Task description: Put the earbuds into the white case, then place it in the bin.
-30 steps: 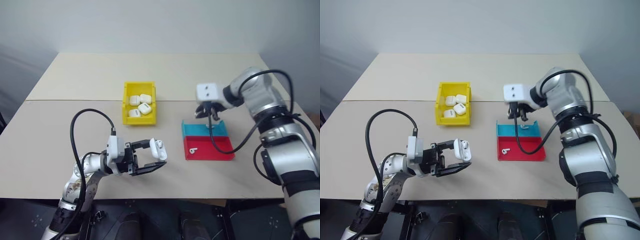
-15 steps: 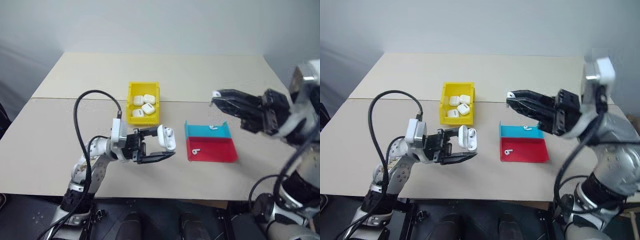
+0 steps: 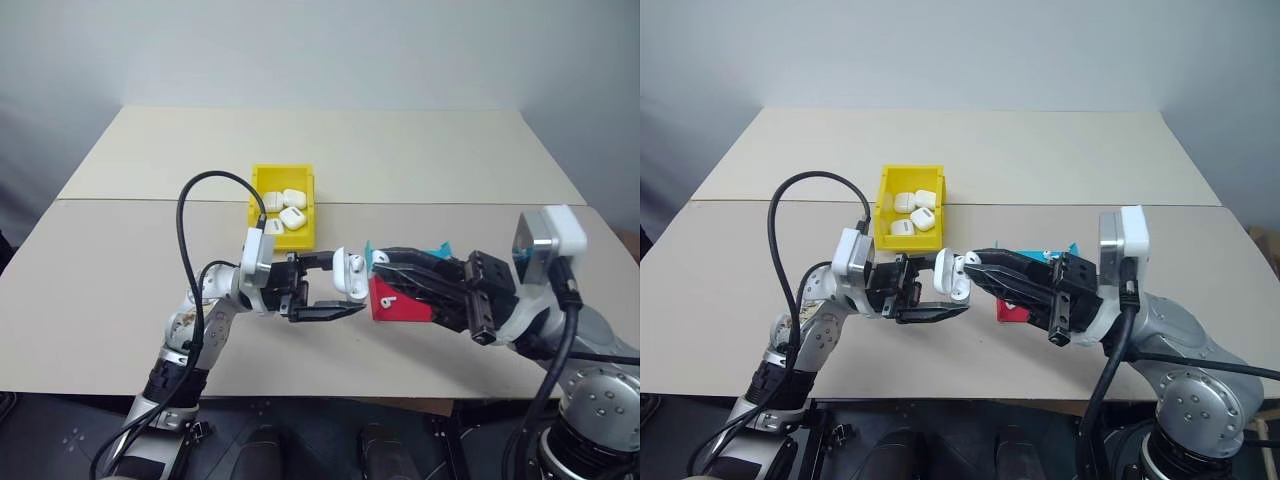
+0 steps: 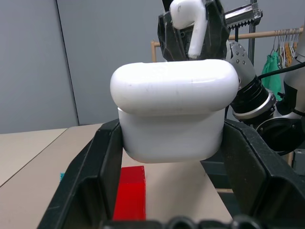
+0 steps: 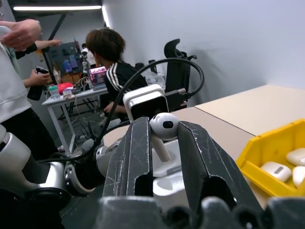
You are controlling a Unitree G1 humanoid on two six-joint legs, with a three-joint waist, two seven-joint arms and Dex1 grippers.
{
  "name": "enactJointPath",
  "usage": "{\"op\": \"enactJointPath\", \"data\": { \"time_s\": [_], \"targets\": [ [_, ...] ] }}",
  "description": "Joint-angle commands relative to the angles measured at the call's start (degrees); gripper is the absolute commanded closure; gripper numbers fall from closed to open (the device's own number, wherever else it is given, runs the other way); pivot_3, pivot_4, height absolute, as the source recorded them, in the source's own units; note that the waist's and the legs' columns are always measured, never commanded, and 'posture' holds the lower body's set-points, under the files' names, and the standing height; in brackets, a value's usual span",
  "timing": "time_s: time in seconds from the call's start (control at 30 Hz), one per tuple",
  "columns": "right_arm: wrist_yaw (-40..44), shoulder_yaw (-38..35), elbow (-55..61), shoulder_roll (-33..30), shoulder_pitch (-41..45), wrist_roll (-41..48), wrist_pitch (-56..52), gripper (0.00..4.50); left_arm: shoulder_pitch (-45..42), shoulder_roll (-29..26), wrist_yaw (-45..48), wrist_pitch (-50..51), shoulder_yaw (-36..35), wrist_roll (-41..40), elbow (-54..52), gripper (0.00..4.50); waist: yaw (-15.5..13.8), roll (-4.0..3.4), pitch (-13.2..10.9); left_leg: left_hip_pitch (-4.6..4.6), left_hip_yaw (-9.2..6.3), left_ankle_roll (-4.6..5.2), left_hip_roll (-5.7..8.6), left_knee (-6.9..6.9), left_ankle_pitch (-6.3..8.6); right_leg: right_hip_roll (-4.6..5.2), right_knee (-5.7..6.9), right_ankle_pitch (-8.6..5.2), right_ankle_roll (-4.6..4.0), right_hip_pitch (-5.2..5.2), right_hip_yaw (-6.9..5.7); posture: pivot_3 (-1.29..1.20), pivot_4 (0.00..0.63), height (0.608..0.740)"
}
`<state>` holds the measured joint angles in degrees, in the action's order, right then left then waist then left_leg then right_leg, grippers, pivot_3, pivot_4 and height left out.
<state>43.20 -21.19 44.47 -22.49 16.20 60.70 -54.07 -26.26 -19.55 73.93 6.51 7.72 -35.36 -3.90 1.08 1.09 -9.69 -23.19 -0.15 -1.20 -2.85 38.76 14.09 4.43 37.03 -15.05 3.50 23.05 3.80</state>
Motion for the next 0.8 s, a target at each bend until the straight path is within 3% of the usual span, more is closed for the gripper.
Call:
{"op": "enactJointPath", "data": {
  "time_s": [0.03,0.8],
  "targets": [
    [-0.65,1.95,0.95,-1.74,-1.28,2.62,3.19,3.85,-0.55,0.92,0.02,-0.89,0.17,0.62,-0.30,1.72,-0.04,0.00,0.00,-0.01,0.00,0.00,0.00,-0.01,0.00,0.00,-0.01,0.00,0.00,0.00,0.00,0.00,0.150,0.740],
    [-0.15,10.34,-3.10,-11.00,-5.88,-2.47,12.23,3.85,0.60,1.99,-0.71,-1.39,-0.49,1.73,-0.90,1.72,-0.20,0.02,-0.01,-0.02,0.00,0.00,0.00,0.00,0.00,0.00,-0.04,0.00,0.00,0.00,-0.01,0.00,0.150,0.740]
  ]
}}
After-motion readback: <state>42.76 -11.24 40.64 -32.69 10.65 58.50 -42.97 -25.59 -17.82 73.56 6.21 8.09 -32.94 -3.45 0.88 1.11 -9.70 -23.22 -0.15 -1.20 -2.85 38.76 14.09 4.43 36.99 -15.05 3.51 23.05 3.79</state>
